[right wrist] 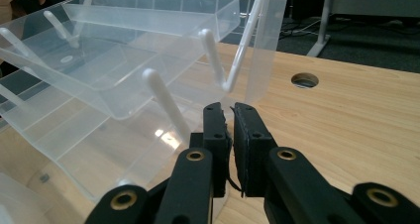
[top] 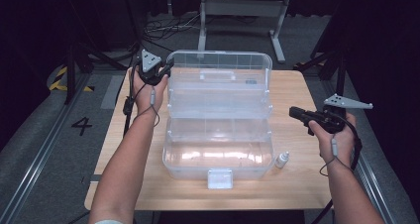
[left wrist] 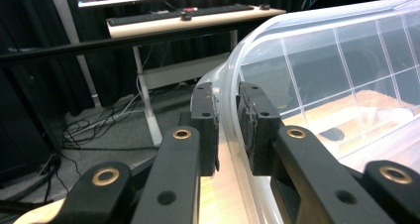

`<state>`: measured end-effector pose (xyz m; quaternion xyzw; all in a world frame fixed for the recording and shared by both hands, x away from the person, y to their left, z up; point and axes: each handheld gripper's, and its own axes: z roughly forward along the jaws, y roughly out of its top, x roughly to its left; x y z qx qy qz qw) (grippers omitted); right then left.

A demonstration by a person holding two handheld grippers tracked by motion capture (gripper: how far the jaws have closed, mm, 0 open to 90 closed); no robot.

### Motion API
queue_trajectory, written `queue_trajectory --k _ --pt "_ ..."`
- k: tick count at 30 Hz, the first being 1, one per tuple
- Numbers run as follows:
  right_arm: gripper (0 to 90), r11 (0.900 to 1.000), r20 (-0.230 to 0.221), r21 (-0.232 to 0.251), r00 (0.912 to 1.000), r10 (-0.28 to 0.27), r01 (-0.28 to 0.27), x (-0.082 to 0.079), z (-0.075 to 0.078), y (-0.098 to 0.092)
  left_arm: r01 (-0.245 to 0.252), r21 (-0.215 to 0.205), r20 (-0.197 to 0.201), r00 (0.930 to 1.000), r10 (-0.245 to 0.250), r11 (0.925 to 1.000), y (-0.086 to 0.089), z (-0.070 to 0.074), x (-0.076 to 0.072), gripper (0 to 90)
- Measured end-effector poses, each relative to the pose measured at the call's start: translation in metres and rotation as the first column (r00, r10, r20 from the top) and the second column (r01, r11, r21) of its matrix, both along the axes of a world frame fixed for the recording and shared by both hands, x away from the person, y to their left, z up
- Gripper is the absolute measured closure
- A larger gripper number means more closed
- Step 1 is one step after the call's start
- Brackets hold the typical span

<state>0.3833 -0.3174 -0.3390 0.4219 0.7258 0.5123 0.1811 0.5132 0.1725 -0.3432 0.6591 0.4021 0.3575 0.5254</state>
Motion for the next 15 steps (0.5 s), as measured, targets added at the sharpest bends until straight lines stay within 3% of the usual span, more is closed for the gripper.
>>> queue_trajectory --k 5,8,15 --pt "85.3 1.0 -0.004 -0.001 0.9999 -0.015 0.015 0.0 -0.002 -0.004 0.0 0.006 -0.015 0.9999 0.0 1.0 0.001 -0.004 0.007 79.6" --pt "85.3 1.0 -0.008 -0.001 0.9998 -0.015 0.015 0.001 -0.002 -0.004 0.004 0.014 -0.043 0.9991 -0.004 0.9999 0.0 -0.006 0.014 80.4" --pt "85.2 1.0 -0.015 -0.005 0.9995 -0.03 0.03 0.001 -0.004 -0.009 -0.007 -0.011 -0.085 0.9964 0.006 0.9999 -0.001 -0.011 0.025 81.1"
